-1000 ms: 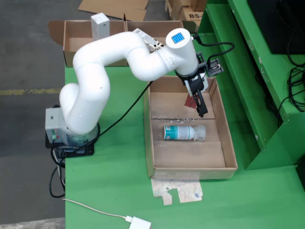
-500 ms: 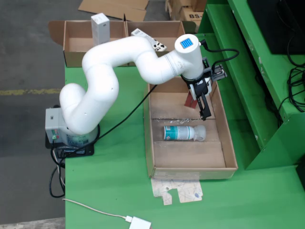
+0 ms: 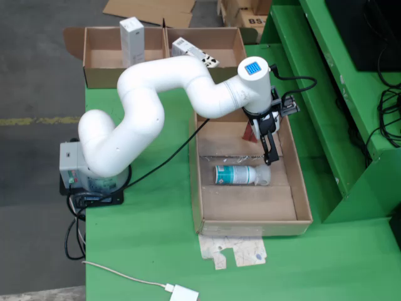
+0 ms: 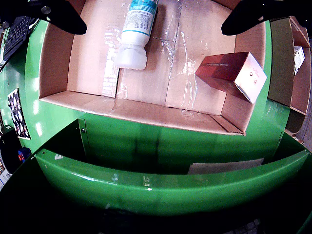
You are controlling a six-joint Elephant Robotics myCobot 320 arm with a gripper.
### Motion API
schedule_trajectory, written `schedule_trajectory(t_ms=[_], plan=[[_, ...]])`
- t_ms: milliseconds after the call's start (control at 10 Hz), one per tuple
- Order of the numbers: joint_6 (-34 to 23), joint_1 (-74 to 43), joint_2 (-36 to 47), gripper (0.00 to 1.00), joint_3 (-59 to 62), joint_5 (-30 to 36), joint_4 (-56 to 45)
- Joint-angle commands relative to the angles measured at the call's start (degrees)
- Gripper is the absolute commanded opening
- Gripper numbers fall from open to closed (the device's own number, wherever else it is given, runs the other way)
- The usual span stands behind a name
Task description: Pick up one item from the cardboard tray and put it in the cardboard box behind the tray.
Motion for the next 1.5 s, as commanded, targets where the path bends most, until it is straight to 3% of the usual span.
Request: schedule_trajectory(t_ms=[0, 400, 1400], plan=[[-0.51, -0.85, 0.43, 1.0, 0.97, 0.45, 1.22], [0.0, -1.7, 1.58, 1.0, -8.57, 0.69, 7.51], [-0.75, -3.74, -1.95, 1.0, -18.48, 1.56, 19.08]])
